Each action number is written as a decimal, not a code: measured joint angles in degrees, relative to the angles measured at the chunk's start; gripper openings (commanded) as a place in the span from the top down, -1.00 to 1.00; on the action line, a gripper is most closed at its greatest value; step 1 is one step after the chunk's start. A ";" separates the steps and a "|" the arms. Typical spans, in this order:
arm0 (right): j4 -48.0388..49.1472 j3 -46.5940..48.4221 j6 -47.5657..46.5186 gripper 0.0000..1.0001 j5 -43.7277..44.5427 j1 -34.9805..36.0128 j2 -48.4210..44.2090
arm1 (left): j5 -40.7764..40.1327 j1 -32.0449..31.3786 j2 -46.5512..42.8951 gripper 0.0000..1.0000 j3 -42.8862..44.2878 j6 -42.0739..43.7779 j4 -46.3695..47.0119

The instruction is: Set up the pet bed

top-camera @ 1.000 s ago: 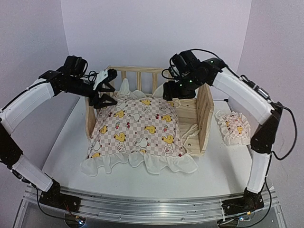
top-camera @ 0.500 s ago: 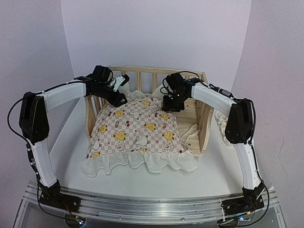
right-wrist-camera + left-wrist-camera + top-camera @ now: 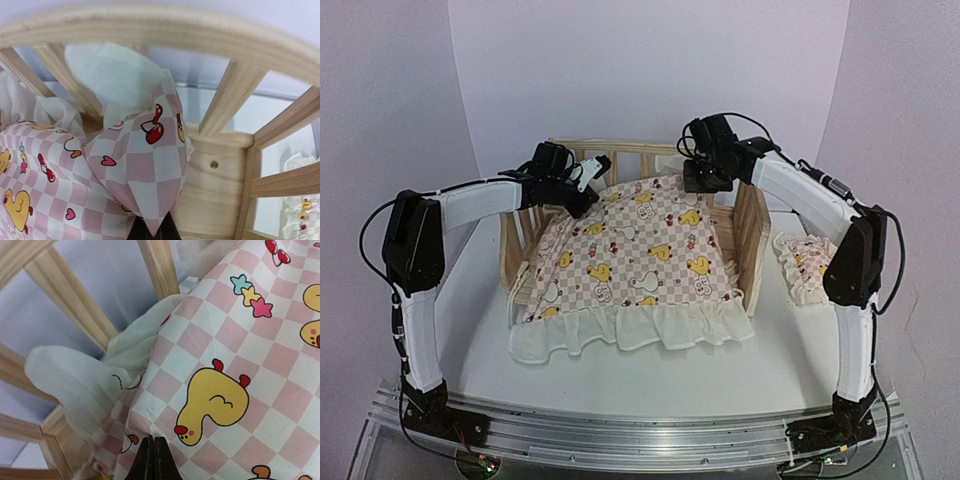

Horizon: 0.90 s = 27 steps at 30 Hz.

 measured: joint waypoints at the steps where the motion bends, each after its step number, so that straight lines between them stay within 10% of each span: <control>1: 0.64 0.00 -0.68 1.00 1.37 0.04 -0.98 | -0.18 -0.25 1.07 1.00 1.66 0.54 1.16; 10: 4.26 -1.56 -2.07 1.00 4.04 -0.16 -2.80 | -7.54 -0.49 6.22 1.00 11.09 7.94 12.00; 14: 5.33 -3.78 -1.08 0.62 0.89 -0.14 -2.80 | -9.89 -0.23 7.20 0.97 11.95 10.27 14.08; 20: 4.89 -8.67 -0.84 -0.04 -0.37 -0.27 -4.41 | -9.78 0.94 7.13 -0.03 9.98 12.19 15.24; 27: 4.55 -10.82 -2.14 -0.22 -3.60 -0.32 -10.28 | -1.11 2.20 3.65 -0.47 9.02 12.29 7.10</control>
